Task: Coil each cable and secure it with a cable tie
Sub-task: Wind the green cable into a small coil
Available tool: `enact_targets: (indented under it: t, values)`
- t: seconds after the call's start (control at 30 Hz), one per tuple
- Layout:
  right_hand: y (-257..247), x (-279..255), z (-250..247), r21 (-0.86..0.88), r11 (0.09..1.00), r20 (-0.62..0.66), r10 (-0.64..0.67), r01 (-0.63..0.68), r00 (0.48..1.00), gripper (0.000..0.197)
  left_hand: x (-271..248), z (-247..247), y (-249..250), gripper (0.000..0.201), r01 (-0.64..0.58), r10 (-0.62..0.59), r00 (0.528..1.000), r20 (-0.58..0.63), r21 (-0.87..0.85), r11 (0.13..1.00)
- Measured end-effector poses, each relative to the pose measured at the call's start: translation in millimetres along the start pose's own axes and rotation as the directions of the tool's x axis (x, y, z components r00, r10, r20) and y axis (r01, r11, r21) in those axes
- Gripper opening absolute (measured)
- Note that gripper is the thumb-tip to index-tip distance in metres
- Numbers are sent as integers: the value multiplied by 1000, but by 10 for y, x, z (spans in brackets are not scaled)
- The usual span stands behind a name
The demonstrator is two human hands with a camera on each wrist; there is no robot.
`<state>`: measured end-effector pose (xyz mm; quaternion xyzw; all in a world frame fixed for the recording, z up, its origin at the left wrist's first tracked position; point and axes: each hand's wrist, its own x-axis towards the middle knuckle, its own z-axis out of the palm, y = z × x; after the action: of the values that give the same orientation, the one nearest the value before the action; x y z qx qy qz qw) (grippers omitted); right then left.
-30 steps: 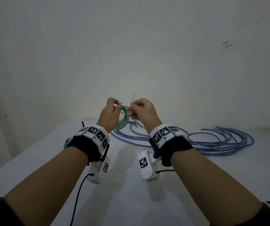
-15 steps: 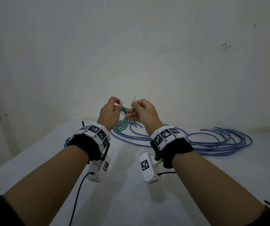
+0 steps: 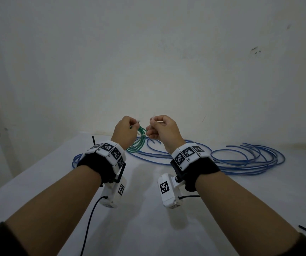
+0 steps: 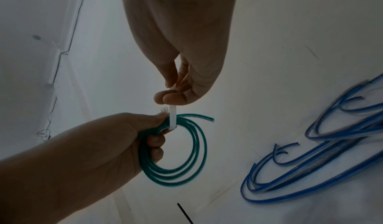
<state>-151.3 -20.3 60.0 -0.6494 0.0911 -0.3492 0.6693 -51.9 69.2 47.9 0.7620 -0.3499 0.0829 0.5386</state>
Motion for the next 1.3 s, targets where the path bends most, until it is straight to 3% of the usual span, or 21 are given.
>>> enact_targets:
  t: [0.17, 0.33, 0.47, 0.77, 0.9, 1.07, 1.3]
  values:
    - [-1, 15, 3, 11, 1000, 17, 0, 0, 1000, 8, 9, -15, 4, 22, 7, -7, 1000, -25, 1, 1000]
    - [27, 27, 17, -41, 999, 21, 16, -15, 1000, 29, 21, -10, 24, 20, -25, 24, 999, -25, -2, 1000]
    - [14, 39, 24, -30, 999, 49, 29, -28, 998, 16, 41, -34, 19, 17, -48, 48, 998, -30, -17, 999]
    - [52, 86, 53, -88, 995, 3, 47, -47, 999, 8, 5, -44, 21, 12, -97, 97, 995, 5, -25, 995]
    - [86, 103, 23, -113, 993, -3, 31, -31, 1000, 19, -16, -43, 9, 11, -111, 112, 992, 50, -32, 993]
    - [92, 86, 19, -88, 993, 55, 82, -77, 995, 6, 3, -29, -14, 14, -65, 65, 998, 2, -92, 994]
    - [125, 66, -15, -133, 990, 79, 56, -45, 995, 12, -21, 18, -34, 16, 9, -6, 1000, 18, -169, 986]
